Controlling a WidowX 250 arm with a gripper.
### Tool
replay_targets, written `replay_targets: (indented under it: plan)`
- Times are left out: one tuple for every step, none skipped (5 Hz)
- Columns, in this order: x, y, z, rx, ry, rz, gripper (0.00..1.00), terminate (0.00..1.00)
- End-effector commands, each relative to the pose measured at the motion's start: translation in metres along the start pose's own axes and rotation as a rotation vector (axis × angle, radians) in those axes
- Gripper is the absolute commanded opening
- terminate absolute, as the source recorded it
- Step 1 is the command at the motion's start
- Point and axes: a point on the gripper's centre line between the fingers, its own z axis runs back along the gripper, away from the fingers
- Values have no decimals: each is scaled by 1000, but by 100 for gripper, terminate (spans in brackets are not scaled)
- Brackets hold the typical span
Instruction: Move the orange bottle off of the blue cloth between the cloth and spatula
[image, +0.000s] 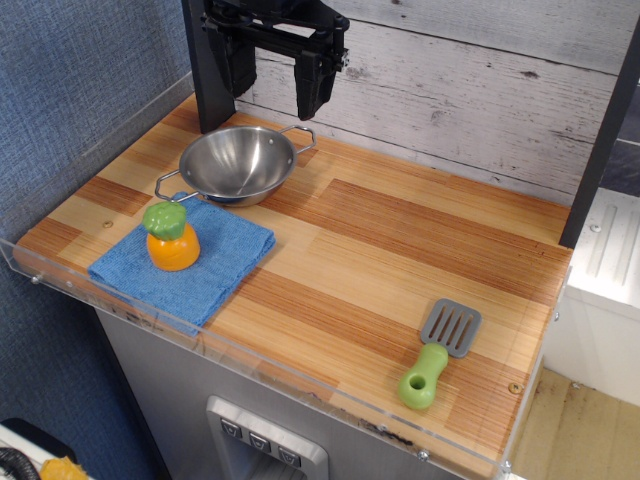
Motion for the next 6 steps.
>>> replay_targets:
  plan:
    - [0,0,0,0,0,0,100,0]
    - [-16,16,4,24,5,12,100,0]
    - [-30,25,3,50,-4,2,100,0]
    - [-49,43,-4,47,-44,-23,100,0]
    - [-60,52,-26,22,-9,-37,100,0]
    - [-68,59,-52,-35,60,-21,100,0]
